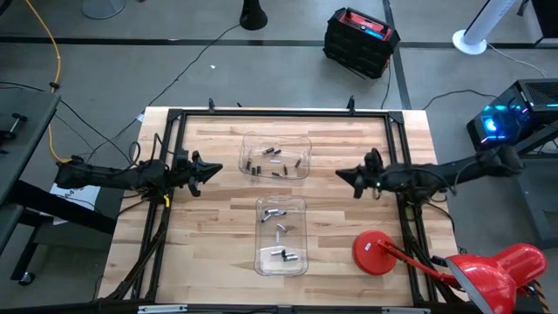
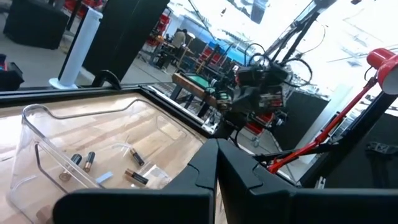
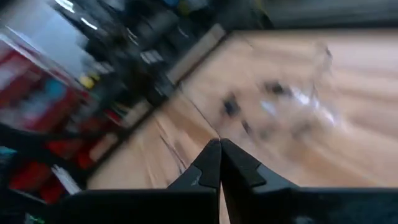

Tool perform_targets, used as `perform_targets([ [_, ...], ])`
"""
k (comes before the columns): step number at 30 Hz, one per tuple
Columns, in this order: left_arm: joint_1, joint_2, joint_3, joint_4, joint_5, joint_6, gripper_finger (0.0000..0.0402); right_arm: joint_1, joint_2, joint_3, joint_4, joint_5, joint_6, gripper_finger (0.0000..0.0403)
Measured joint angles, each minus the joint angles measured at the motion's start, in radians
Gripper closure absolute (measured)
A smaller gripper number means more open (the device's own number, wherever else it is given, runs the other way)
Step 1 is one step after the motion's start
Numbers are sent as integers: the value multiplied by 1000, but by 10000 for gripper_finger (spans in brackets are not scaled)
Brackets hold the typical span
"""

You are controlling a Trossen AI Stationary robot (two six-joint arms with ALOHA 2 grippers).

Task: Sort batteries
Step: Return to Home Position

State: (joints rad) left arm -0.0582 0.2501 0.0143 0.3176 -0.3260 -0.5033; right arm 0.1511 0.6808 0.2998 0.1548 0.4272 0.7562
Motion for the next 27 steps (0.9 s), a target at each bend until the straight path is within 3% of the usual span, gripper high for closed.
perform_targets([
  [4,0,0,0,-6,1,1,401,-159,-34,-174,327,-203,-185,403],
  [7,0,0,0,-7,1,2,401,-253,-34,-241,405,-373,-264,403],
  [10,0,0,0,-8,1,2,401,-309,-34,-287,450,-478,-273,403],
  [13,0,-25,0,-16,1,2,401,-330,-34,-290,361,-479,-335,403],
  [18,0,-129,0,-99,2,1,401,-337,-33,-289,196,-368,-339,403],
  [22,8,-221,1,-278,4,2,401,-337,-33,-289,76,-365,-339,403],
  [27,19,-246,-2,-268,21,8,401,-329,-60,-289,-61,-364,-337,403],
])
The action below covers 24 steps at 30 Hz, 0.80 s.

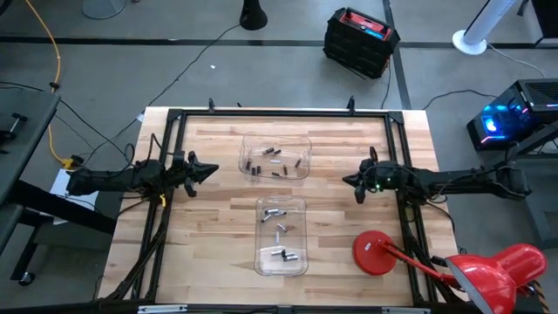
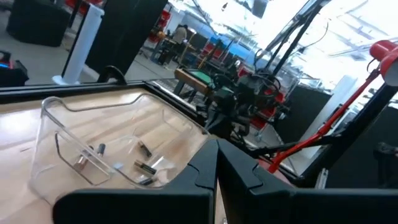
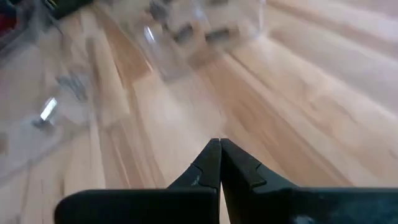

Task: Sort batteries
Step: Return to Home Position

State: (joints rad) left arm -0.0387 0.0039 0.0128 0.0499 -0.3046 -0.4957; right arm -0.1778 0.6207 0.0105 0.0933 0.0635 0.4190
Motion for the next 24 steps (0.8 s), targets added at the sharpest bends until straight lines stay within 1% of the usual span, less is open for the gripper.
perform_targets([
  [2,0,-1,0,0,7,0,401,20,-81,1,-75,4,1,403],
  [6,2,-1,0,0,8,1,401,56,-320,2,-76,-52,-5,403],
  [10,2,-1,0,0,8,1,401,81,-572,2,-84,-56,8,402],
  [11,2,0,0,0,7,1,401,84,-619,1,-81,-56,8,402],
  [15,1,0,0,-1,8,1,401,97,-621,0,61,-46,9,402],
  [24,-1,0,0,-3,22,1,401,109,-621,0,37,-53,8,402],
])
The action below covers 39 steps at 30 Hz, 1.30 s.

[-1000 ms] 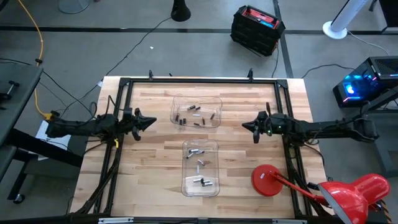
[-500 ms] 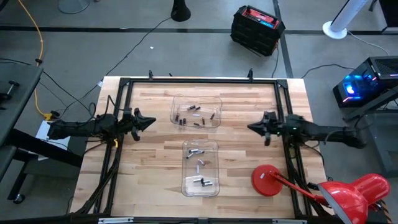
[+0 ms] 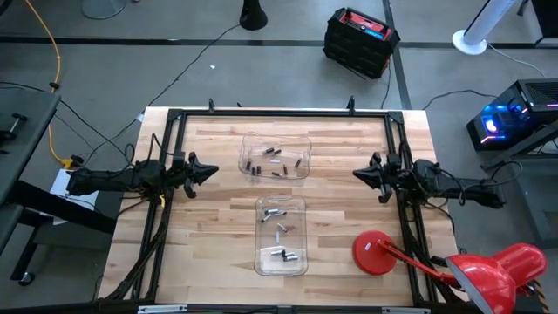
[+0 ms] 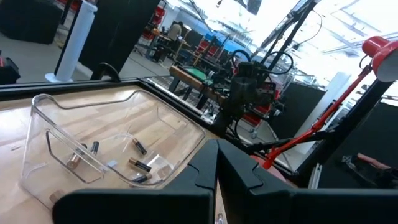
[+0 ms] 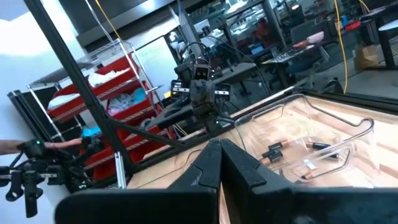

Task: Sort batteries
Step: Return to Home Position

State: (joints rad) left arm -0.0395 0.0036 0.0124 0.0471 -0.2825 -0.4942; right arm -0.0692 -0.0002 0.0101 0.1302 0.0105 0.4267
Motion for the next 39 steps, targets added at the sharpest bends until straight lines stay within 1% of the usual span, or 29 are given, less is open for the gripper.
perform_targets([
  [15,-2,2,0,1,-1,0,401,-9,13,0,-45,0,0,402],
  [39,-2,4,0,2,0,0,401,-9,14,-1,-45,0,0,402],
])
